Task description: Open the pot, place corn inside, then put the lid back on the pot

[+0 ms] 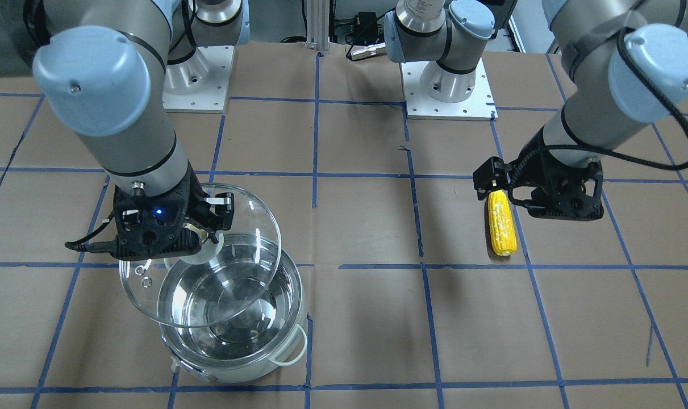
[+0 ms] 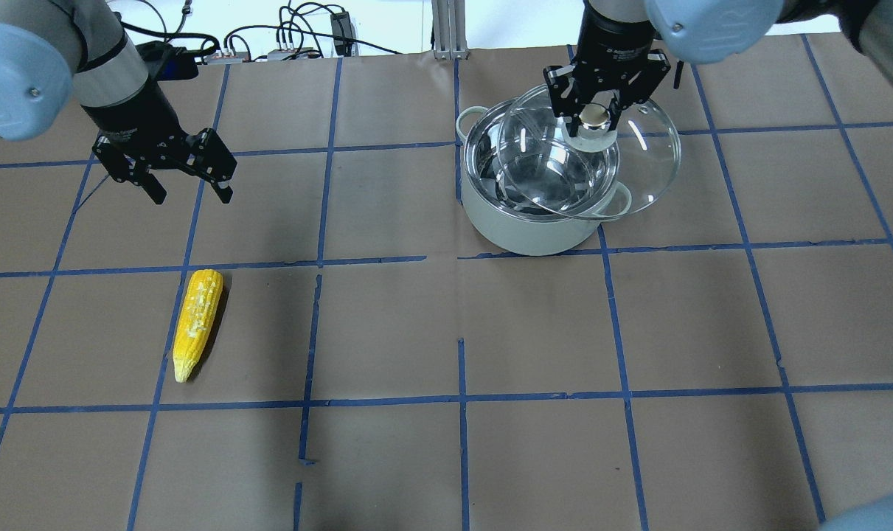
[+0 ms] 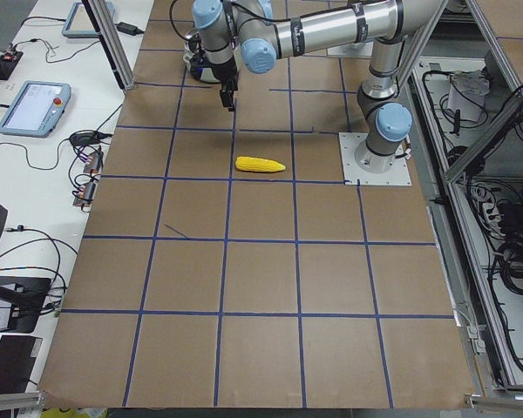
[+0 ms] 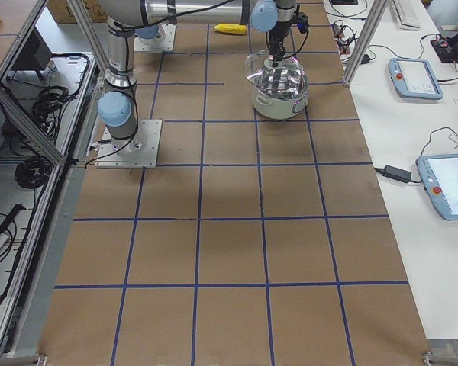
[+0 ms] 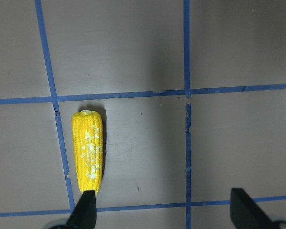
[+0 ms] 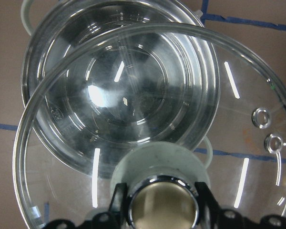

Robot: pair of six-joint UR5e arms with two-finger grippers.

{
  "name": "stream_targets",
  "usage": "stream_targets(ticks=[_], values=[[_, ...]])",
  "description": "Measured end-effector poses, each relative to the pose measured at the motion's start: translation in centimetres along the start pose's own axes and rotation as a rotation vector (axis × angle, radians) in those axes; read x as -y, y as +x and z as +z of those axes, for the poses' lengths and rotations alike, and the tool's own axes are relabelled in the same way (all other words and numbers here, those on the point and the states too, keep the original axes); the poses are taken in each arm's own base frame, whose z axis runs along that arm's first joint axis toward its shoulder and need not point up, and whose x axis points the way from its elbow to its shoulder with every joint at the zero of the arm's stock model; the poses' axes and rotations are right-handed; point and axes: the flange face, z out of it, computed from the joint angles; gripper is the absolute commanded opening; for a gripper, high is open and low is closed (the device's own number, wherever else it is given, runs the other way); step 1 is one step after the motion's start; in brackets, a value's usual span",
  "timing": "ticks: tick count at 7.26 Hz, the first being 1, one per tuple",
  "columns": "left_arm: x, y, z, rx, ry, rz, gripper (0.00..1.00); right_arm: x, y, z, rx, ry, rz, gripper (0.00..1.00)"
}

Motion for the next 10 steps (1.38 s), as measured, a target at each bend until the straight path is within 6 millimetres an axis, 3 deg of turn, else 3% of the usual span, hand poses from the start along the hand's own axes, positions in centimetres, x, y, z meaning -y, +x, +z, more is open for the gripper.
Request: stream_targets(ticks=[2, 4, 6, 8, 9, 10], values=[[-0.3, -3.3, 7.2, -0.003, 0.015, 0.025, 1.00, -3.5, 4.9, 0.3, 0.000, -0.003, 0.012, 0.36], [-0.8, -5.0, 13.1, 0.025, 0.066, 0.077, 1.00, -6.0, 6.4, 0.5, 0.000, -0.015, 0.018, 0.33], [-2.0, -7.4, 16.3, 0.009, 0.050, 0.086, 0.98, -8.6, 6.7, 1.9, 0.003, -0.026, 0.026, 0.33], [-3.3, -7.9, 18.5, -0.006, 0.029, 0.095, 0.80, -10.0, 8.0, 3.3, 0.006, -0.018, 0.040, 0.33], [-3.7, -7.8, 19.3, -0.013, 0.017, 0.094, 0.62, -10.2, 8.3, 3.6, 0.007, -0.016, 0.043, 0.33], [-3.8, -7.8, 19.9, -0.019, 0.007, 0.094, 0.36, -10.1, 8.5, 3.8, 0.006, -0.012, 0.044, 0.33]])
